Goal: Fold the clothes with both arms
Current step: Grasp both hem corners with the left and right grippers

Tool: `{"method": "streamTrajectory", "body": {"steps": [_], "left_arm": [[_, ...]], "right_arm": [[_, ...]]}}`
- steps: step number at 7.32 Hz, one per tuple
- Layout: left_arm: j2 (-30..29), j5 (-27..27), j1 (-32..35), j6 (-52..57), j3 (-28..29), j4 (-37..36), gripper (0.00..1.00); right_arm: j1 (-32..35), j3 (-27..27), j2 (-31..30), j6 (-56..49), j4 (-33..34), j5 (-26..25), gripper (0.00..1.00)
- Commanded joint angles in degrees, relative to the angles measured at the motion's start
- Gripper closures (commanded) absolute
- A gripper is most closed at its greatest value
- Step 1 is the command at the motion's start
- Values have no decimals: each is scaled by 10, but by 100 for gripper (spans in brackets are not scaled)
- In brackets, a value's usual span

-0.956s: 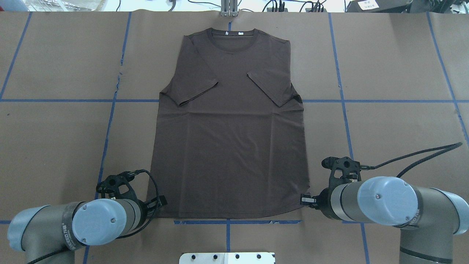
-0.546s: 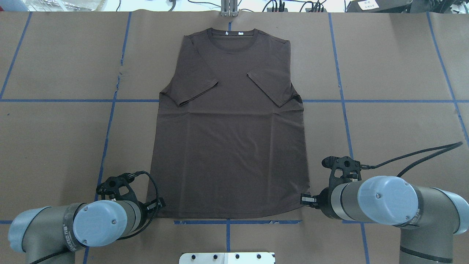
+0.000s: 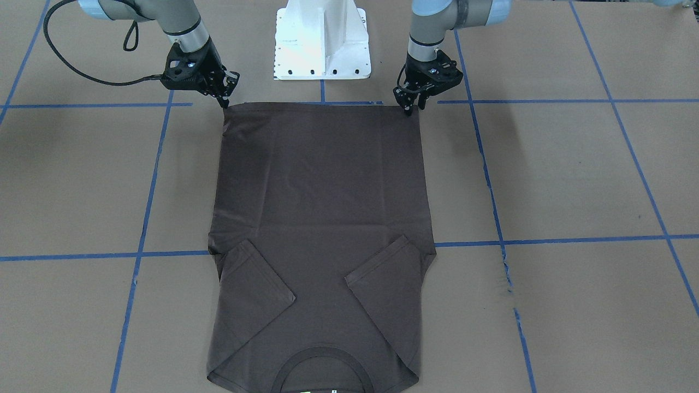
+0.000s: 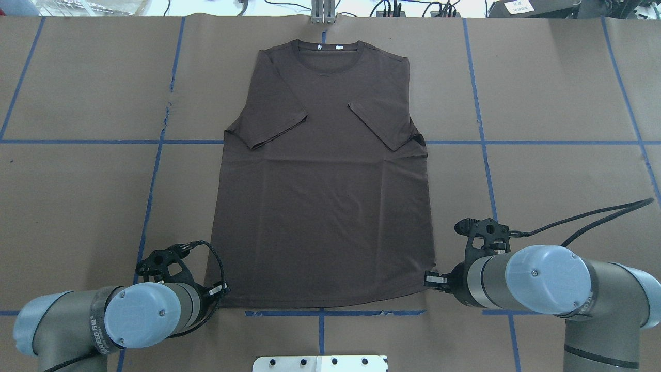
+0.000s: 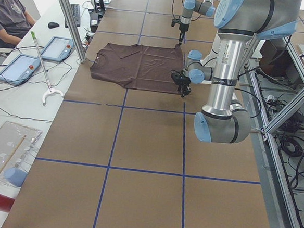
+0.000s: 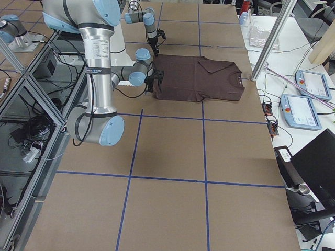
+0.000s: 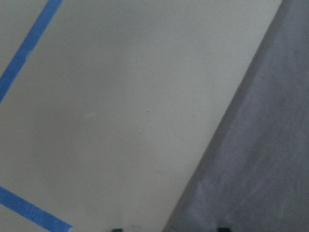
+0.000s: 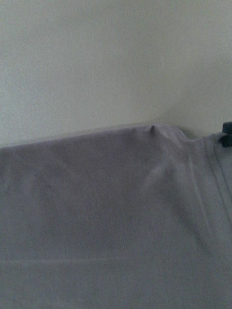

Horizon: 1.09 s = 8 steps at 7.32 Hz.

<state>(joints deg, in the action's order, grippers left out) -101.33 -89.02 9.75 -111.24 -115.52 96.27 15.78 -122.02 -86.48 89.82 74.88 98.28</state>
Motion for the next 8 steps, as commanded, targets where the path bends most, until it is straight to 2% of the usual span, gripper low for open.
{"method": "streamTrajectory", "body": {"steps": [1, 4, 6, 7, 8], "left_arm": [[0, -1, -1, -1, -1, -1, 100], [-19, -5, -2, 6, -40, -61, 100], [-52, -6, -2, 10, -45, -101, 100], [-62, -6, -5, 11, -46, -114, 100], [-69, -11, -4, 58, -69, -135, 100]], "right_arm": [[6, 0, -1, 0, 0, 9, 100], [25, -6, -2, -1, 0, 38, 100], [37, -24, -11, -4, 1, 71, 100], [40, -46, -29, -4, 1, 92, 100], [39, -82, -61, -4, 1, 107, 100]]}}
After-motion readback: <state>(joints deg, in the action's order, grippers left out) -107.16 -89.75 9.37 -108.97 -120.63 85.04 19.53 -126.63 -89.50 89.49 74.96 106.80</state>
